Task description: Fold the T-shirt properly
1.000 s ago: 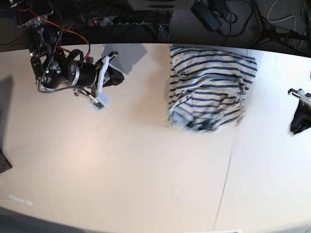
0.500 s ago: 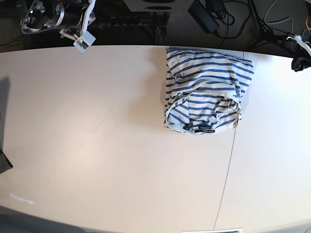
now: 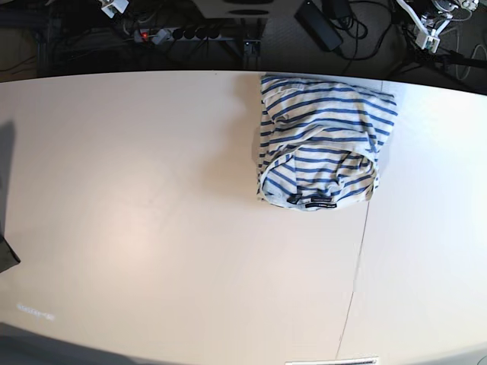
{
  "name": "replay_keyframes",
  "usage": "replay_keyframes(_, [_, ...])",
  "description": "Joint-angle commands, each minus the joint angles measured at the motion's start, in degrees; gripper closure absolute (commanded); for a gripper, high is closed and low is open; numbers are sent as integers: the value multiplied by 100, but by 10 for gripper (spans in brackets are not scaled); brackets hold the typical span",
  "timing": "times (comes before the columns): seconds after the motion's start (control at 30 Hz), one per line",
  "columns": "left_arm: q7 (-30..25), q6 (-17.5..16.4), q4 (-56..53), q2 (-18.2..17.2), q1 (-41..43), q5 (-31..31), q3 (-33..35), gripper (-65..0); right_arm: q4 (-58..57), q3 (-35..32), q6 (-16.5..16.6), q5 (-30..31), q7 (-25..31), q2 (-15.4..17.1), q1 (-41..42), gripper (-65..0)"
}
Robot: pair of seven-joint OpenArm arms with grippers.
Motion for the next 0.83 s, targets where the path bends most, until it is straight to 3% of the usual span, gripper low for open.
replay_keyframes(0.0, [-63, 251, -282, -90, -195, -9, 129, -69, -372, 31, 168, -26, 15, -31, 170, 0])
replay_keyframes(0.2, [-625, 1056, -2719, 74, -1906, 109, 1379, -68, -3351, 31, -247, -79, 81, -479, 1858, 0])
replay_keyframes(0.37, [-1235, 1421, -4645, 570, -3182, 245, 2481, 0, -4909, 31, -341, -472, 199, -979, 3082, 0])
replay_keyframes(0.6, [-1294, 1438, -5364, 1045, -3838, 271, 3644, 0, -5156, 31, -682, -1268, 201, -1746, 3884, 0])
replay_keyframes(0.8, [-1226, 1438, -5362, 1231, -3770, 63, 3652, 0, -5130, 31, -710, -1366, 330, -1867, 4168, 0])
